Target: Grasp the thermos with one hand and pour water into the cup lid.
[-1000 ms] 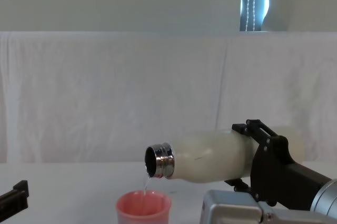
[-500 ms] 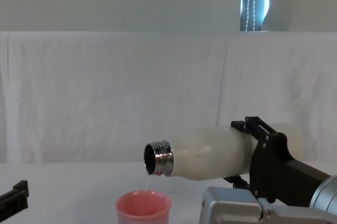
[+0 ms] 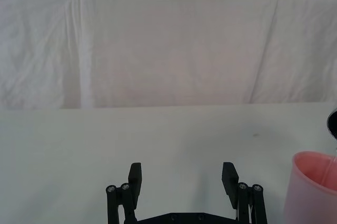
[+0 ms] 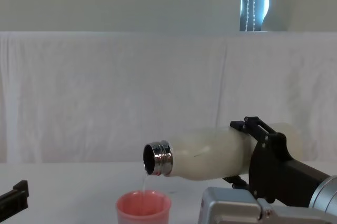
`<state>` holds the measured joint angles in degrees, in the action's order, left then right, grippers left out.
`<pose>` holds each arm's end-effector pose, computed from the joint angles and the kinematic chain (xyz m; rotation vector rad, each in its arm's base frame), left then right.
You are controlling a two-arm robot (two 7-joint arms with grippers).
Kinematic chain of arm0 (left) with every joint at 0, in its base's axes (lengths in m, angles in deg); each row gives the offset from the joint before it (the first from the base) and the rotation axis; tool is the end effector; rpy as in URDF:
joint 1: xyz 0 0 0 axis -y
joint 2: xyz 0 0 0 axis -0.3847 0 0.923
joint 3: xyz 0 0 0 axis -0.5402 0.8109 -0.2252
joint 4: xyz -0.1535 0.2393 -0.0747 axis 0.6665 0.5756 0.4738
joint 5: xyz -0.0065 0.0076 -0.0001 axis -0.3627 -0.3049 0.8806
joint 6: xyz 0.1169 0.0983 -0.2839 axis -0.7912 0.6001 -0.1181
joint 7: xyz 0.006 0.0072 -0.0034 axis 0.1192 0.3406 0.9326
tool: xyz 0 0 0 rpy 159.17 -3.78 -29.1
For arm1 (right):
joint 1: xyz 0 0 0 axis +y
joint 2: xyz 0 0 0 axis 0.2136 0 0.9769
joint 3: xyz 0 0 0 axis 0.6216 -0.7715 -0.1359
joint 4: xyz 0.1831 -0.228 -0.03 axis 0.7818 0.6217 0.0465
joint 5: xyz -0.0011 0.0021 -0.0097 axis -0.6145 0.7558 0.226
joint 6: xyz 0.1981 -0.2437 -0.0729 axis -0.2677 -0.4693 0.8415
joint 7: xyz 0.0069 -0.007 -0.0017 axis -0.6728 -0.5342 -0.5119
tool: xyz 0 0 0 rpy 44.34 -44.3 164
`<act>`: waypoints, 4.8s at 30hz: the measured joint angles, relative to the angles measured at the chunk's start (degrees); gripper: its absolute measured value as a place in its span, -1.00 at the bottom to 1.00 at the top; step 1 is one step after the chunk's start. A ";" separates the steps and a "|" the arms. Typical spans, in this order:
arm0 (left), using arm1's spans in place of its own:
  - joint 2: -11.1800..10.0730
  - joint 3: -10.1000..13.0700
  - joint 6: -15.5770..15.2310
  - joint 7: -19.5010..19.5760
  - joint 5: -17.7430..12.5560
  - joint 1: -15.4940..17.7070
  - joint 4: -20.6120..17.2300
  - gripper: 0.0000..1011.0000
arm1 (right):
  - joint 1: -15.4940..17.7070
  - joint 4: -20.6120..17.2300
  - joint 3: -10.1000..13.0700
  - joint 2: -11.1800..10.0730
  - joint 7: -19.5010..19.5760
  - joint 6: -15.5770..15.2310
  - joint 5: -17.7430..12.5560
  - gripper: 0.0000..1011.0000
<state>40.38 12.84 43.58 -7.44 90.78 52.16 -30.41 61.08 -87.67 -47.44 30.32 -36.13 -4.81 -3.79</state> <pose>0.2656 0.0370 -0.2888 -0.0382 0.0141 1.4459 0.3771 0.0632 -0.2981 -0.6880 -1.3843 -0.9336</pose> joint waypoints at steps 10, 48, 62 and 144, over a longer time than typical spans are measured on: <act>-0.01 0.00 0.00 0.00 0.00 0.00 0.00 0.98 | 0.00 0.08 -0.07 0.12 0.07 -0.05 -0.01 0.89; -0.01 0.00 0.00 0.00 0.00 0.00 0.00 0.98 | 3.74 -5.16 3.42 2.29 -2.61 3.66 -9.58 0.89; -0.01 0.00 0.00 0.00 0.00 0.00 0.00 0.98 | 5.99 -6.16 9.34 6.75 -6.38 7.29 -22.81 0.89; -0.01 0.00 0.00 0.00 0.00 0.00 0.00 0.98 | 9.57 3.70 26.95 17.49 -19.47 10.35 -64.24 0.89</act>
<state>40.38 12.84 43.59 -7.44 90.78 52.16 -30.41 70.66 -83.97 -20.49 47.80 -55.60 5.54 -68.03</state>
